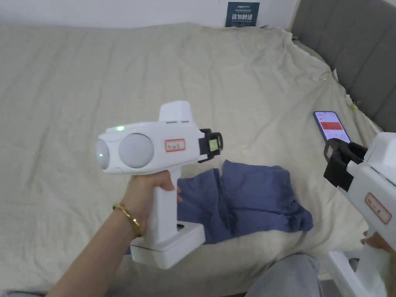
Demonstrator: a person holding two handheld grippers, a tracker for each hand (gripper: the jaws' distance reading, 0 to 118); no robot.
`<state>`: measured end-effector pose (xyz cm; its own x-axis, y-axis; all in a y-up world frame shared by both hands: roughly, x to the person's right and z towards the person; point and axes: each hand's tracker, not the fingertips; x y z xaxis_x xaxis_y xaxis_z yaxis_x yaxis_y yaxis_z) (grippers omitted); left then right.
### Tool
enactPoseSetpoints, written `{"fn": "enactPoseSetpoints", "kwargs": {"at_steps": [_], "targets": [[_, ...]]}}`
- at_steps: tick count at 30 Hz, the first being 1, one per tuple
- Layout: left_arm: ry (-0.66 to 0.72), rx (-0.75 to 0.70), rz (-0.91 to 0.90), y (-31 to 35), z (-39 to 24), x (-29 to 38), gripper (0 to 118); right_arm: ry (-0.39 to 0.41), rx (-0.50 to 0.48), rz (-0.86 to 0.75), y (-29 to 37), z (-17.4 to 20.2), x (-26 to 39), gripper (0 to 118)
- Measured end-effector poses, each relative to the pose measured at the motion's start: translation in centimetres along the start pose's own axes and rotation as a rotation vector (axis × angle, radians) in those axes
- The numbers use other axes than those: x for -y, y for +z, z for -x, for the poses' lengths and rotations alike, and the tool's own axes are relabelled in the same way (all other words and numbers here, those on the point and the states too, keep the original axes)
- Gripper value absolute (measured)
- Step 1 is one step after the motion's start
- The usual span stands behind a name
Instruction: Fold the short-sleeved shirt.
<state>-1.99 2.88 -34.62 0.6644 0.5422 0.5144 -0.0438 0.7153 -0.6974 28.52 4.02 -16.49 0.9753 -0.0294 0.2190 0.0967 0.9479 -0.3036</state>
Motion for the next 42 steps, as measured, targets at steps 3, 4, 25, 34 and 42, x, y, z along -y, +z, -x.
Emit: {"fn": "enactPoseSetpoints", "kwargs": {"at_steps": [3, 4, 25, 34, 42], "targets": [[0.028, -0.058, 0.060, 2.2, 4.8, -1.1, 0, -0.002, -0.020, 0.000, -0.2, 0.9, 0.0, 0], [0.040, -0.064, 0.080, 2.6, 5.9, -1.0, 0, -0.001, -0.025, 0.002, -0.4, 1.1, 0.0, 0], [0.552, 0.127, 0.335, 3.5, 22.2, 9.1, 114, 0.071, -0.026, 0.067, -2.3, 3.9, 0.1, 0], [0.577, 0.194, 0.321, 1.3, 21.6, 9.7, 73, 0.125, -0.022, 0.103, -3.4, 5.4, 0.7, 0], [0.481, 0.026, 0.357, 0.3, 19.3, 8.8, 12, 0.126, -0.040, 0.128, -4.2, 6.0, 1.1, 0]]}}
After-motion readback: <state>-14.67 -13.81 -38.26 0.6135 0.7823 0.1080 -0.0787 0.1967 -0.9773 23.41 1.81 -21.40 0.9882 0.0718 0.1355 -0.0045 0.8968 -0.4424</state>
